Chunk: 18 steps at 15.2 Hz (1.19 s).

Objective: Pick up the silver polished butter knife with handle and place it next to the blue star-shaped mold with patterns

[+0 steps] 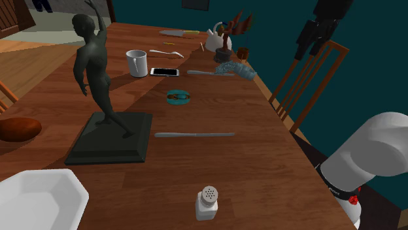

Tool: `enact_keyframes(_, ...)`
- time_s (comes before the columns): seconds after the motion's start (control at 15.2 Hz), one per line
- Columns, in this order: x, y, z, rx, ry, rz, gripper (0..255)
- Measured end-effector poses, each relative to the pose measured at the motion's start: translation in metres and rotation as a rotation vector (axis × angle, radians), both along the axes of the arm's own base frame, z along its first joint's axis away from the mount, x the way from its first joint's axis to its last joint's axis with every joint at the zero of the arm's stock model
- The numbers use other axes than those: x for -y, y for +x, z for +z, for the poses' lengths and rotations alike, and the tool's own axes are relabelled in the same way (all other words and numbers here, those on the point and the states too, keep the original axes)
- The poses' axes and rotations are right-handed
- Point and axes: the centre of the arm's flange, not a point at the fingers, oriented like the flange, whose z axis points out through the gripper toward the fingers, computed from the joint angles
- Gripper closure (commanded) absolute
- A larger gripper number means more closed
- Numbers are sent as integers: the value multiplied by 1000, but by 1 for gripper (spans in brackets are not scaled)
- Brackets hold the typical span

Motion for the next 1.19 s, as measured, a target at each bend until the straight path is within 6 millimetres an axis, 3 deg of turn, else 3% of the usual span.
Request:
enact_keyframes(0.2,-9,8,-7,0,2,40,0)
enact_keyframes(0.46,-42,37,-28,4,7,163,0)
enact_keyframes(0.99,-121,81,-80,11,18,423,0)
enact_keyframes(1.19,-156,89,-98,14,23,522,0)
